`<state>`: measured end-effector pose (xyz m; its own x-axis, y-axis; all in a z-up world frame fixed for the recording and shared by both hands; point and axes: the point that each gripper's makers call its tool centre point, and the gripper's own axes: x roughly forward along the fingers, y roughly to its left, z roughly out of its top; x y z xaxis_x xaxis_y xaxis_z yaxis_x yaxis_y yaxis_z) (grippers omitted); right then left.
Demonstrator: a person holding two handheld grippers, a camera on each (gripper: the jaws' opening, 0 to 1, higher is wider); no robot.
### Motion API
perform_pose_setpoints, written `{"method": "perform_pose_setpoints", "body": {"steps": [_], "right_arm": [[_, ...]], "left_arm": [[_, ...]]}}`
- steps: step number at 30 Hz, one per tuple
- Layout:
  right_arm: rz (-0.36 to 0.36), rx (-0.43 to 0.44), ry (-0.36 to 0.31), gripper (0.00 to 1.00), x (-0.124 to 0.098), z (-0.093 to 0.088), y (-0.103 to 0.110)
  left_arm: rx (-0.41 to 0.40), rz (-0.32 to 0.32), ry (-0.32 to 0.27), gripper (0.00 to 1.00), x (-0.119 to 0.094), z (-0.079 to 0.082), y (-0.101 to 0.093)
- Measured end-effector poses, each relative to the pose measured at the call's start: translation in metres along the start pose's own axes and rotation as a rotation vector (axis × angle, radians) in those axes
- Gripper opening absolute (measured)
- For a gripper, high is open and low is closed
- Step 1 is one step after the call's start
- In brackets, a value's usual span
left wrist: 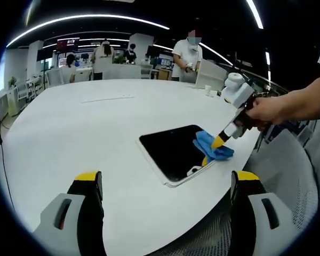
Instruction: Wipe the mirror surface with the cleaning cloth until all visible marks leave the cleaned area.
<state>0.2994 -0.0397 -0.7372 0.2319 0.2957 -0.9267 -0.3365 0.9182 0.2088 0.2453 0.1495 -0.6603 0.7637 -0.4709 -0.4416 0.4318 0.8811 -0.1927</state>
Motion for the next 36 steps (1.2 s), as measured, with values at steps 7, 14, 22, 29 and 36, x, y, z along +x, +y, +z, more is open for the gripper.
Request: {"method": "perform_pose_setpoints", "body": {"steps": [7, 14, 22, 29, 36], "right_arm": [[0.025, -0.055, 0.007, 0.0, 0.009, 0.005, 0.028], [0.031, -0.072, -0.001, 0.0, 0.013, 0.009, 0.042], [0.042, -0.109, 0.002, 0.0, 0.019, 0.014, 0.059], [0.047, -0.122, 0.003, 0.0, 0.021, 0.016, 0.072], [0.049, -0.161, 0.001, 0.0, 0.024, 0.019, 0.084]], "left_arm": [[0.005, -0.003, 0.007, 0.99, 0.0, -0.001, -0.001], [0.007, -0.003, 0.008, 0.99, 0.0, -0.001, -0.001], [0.006, -0.005, 0.01, 0.99, 0.0, -0.001, -0.002], [-0.001, 0.005, 0.005, 0.99, 0.0, -0.002, 0.001], [0.004, -0.003, 0.007, 0.99, 0.0, -0.001, 0.0]]}}
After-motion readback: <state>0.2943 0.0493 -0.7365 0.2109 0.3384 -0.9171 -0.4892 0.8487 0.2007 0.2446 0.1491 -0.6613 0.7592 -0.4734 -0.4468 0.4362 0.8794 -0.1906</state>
